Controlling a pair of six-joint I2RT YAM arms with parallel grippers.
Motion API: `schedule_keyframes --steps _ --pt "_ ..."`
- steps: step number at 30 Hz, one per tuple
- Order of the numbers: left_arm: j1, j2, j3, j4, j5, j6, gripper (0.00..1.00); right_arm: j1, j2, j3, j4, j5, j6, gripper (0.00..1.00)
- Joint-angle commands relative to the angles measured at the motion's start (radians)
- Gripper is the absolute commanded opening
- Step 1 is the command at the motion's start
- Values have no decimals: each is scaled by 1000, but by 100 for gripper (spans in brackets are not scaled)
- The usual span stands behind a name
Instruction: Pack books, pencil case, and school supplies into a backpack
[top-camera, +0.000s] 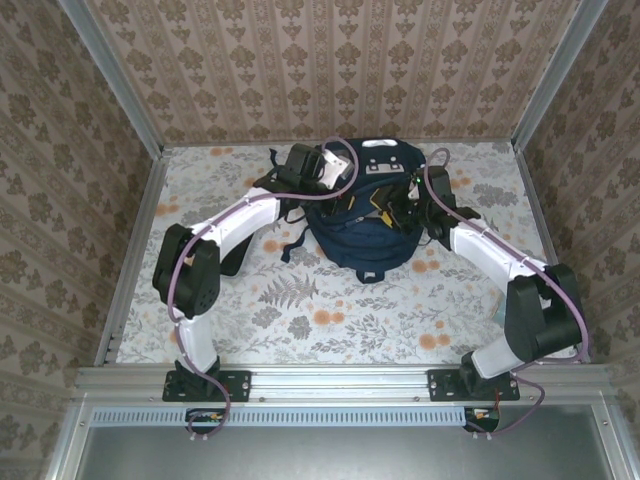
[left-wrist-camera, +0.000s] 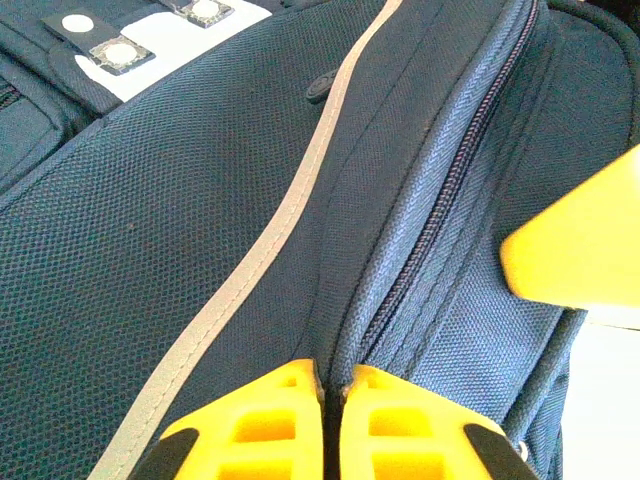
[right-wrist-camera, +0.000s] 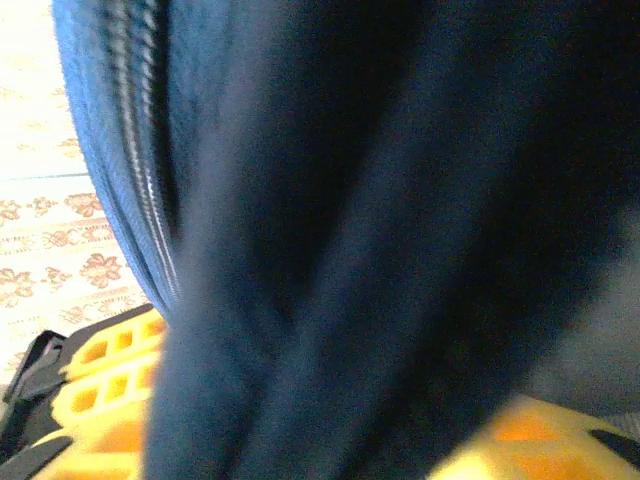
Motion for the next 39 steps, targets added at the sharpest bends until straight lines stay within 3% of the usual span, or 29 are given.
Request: schedule_keyframes --steps 1,3,6,10,18,34,39 --pt "15 -119 -12 -20 -19 -18 19 6 22 32 57 -22 34 38" --pt "15 -146 -39 -30 -48 -42 32 6 27 27 82 -23 53 29" --pt "17 -193 -89 -55 -93 -97 46 6 33 7 151 -32 100 22" --pt "17 -257 -178 -74 -113 -192 53 6 37 -23 238 -46 162 18" --pt "3 -307 -379 90 38 -443 53 6 31 -31 294 -80 212 16" --pt "-12 -176 -352 258 98 -518 51 7 8 -35 290 -98 215 16" --pt "-14 -168 -370 355 153 -554 45 10 14 -34 291 -100 216 15"
